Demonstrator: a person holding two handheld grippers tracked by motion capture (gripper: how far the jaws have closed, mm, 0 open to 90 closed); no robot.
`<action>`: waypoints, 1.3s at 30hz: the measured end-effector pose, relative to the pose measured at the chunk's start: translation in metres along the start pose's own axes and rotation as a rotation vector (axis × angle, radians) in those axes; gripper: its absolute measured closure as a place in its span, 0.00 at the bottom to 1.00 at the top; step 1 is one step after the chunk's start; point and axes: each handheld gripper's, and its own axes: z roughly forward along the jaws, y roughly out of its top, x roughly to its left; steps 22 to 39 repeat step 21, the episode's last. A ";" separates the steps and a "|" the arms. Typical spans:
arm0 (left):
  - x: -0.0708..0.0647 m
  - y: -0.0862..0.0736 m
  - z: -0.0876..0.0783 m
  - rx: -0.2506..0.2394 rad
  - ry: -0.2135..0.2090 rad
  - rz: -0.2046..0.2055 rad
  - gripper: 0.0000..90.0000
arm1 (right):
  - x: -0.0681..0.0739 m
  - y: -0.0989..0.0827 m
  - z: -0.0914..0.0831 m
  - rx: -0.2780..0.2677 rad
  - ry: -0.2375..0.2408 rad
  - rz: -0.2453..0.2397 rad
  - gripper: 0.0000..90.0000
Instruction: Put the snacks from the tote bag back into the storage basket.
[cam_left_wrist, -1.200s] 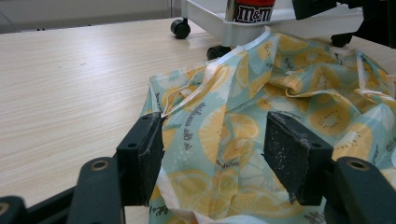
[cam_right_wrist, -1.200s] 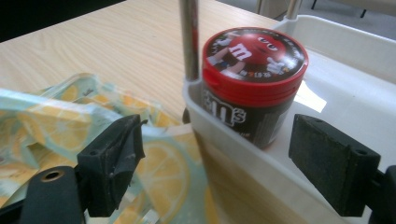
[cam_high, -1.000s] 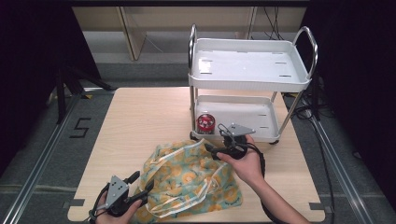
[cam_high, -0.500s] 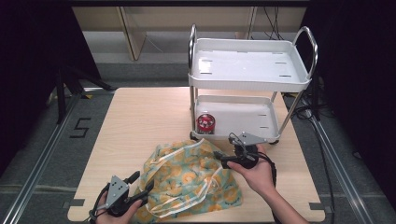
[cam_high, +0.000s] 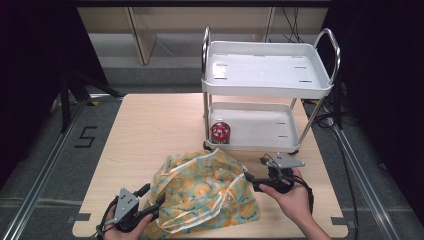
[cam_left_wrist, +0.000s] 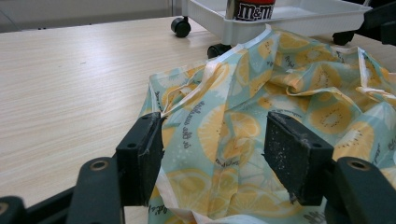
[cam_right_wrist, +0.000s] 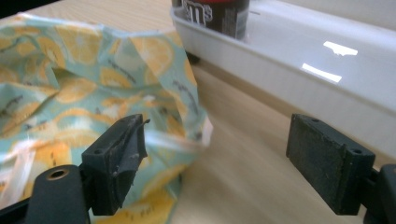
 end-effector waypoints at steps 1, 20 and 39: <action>0.000 0.000 -0.001 0.006 0.007 -0.001 0.41 | 0.000 -0.002 -0.003 0.009 -0.007 0.008 0.23; 0.002 0.000 0.001 0.023 -0.015 0.018 0.40 | -0.011 -0.040 -0.017 -0.022 -0.011 0.039 0.24; 0.002 0.000 0.001 0.023 -0.015 0.018 0.40 | -0.011 -0.040 -0.017 -0.022 -0.011 0.039 0.24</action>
